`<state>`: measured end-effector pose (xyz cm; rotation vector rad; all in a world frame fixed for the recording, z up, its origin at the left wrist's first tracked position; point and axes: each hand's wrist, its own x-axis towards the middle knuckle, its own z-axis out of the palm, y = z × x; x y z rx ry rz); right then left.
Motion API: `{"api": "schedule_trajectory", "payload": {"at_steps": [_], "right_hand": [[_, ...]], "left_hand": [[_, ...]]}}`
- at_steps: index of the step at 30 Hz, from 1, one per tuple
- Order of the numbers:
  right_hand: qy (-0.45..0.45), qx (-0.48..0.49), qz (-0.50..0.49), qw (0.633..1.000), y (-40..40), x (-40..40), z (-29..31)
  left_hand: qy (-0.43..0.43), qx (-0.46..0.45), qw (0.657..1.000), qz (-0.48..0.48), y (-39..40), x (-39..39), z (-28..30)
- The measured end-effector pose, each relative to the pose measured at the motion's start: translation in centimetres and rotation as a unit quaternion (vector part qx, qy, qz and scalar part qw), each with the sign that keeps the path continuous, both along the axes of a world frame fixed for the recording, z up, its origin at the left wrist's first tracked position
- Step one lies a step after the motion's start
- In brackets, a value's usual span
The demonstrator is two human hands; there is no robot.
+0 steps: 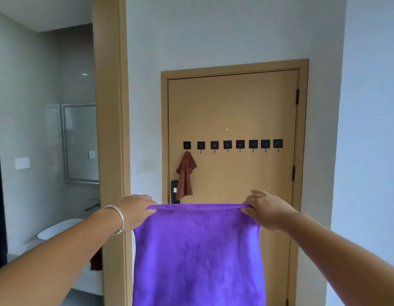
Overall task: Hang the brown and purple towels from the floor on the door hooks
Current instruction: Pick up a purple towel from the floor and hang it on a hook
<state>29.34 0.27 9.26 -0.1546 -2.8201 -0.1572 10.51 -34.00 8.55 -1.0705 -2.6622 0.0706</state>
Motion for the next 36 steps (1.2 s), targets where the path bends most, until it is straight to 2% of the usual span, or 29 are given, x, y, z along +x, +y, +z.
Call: {"api": "schedule_trajectory", "payload": {"at_steps": [16,23,36], "right_hand": [[-0.013,-0.018,-0.016,1.000,13.4,-21.4,-1.5],[0.004,-0.028,-0.038,0.999,16.5,-32.9,0.0],[0.012,-0.023,-0.052,0.998,21.9,-50.4,-0.9]], "left_hand": [[0.022,-0.032,0.999,-0.007,13.4,-20.7,-0.7],[0.032,0.005,0.998,-0.046,16.8,-32.1,0.4],[0.024,0.013,0.999,-0.045,22.9,-50.1,0.3]]}}
